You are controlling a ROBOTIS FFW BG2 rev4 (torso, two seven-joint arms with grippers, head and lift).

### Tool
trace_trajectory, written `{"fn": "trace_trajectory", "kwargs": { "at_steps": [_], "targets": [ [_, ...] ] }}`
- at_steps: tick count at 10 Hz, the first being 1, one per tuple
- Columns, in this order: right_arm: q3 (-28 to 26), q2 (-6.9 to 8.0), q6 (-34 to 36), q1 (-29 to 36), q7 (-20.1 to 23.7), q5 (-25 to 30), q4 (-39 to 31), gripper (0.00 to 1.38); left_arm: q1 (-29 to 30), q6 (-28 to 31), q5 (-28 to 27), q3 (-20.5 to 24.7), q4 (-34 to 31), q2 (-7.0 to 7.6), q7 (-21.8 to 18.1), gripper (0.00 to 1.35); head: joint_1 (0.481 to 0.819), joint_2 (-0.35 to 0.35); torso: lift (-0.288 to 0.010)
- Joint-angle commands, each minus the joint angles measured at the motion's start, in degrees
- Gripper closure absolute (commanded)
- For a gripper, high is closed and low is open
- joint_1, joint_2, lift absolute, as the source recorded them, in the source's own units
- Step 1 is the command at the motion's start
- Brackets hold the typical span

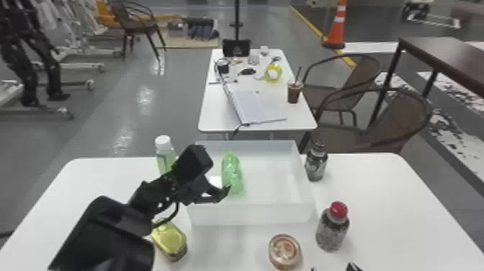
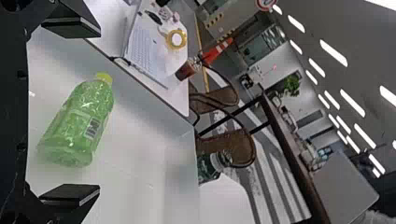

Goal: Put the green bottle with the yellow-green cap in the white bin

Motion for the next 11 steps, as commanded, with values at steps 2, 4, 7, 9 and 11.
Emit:
{"fn": "trace_trajectory", "kwargs": {
  "at_steps": [2, 4, 7, 9, 11],
  "targets": [
    [0.00, -0.17, 0.00, 0.00, 0.00, 0.00, 0.00, 0.34, 10.38, -3.53, 11.80, 11.65, -3.64, -3.93, 2.12, 0.13, 0.549, 0.000, -0.100],
    [0.00, -0.35, 0.09, 0.17, 0.00, 0.09, -0.27, 0.34, 17.59, -10.20, 20.15, 17.19, -3.64, -4.78, 6.16, 0.13, 0.549, 0.000, -0.100],
    [0.00, -0.53, 0.18, 0.35, 0.00, 0.17, -0.53, 0.34, 25.94, -18.64, 28.76, 22.73, -3.64, -4.78, 9.59, 0.13, 0.549, 0.000, -0.100],
    [-0.09, -0.53, 0.35, 0.79, 0.00, 0.17, -0.88, 0.34, 31.56, -22.86, 33.42, 22.11, -3.64, -4.78, 14.69, 0.13, 0.549, 0.000, -0.100],
    [-0.09, -0.53, 0.44, 1.14, -0.09, 0.17, -1.06, 0.34, 35.78, -24.36, 36.32, 21.06, -3.55, -4.78, 18.73, 0.13, 0.549, 0.000, -0.100]
  ]
}}
